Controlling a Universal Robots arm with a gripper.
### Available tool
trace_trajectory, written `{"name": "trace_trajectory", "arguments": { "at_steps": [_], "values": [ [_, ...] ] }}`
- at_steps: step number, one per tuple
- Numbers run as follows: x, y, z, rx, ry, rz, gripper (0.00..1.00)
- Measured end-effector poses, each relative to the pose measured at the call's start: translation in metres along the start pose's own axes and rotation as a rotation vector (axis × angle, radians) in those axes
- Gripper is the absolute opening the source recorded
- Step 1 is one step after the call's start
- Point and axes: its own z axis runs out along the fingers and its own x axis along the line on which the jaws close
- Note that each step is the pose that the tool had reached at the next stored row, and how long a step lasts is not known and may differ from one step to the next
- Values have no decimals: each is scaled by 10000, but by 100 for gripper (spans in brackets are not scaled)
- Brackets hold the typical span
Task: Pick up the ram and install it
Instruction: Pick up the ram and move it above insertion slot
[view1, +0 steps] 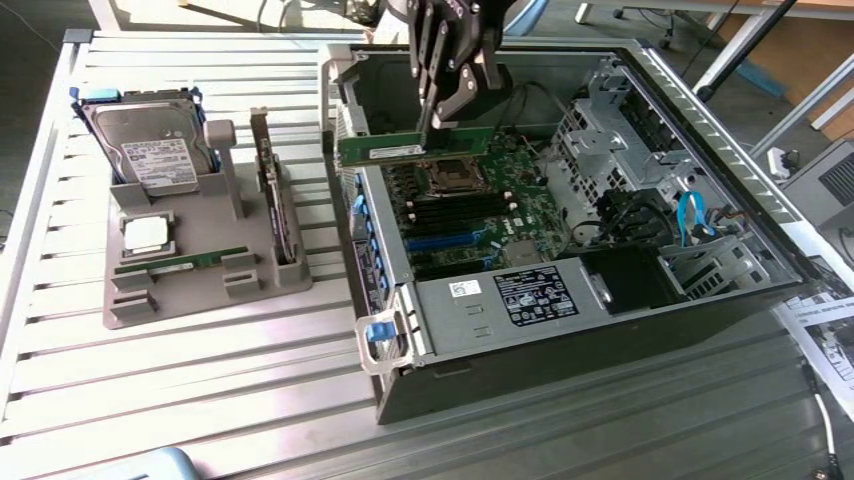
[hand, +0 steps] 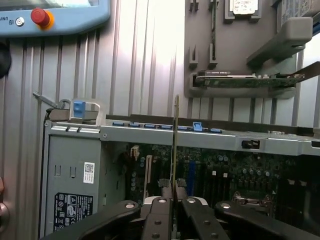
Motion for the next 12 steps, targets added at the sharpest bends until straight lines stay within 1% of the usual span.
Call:
{"name": "trace_trajectory", "arguments": {
  "at_steps": [9, 12],
  "values": [
    [9, -117, -3, -3, 46, 1, 14],
    [13, -176, -5, -5, 68, 2, 14]
  ]
}}
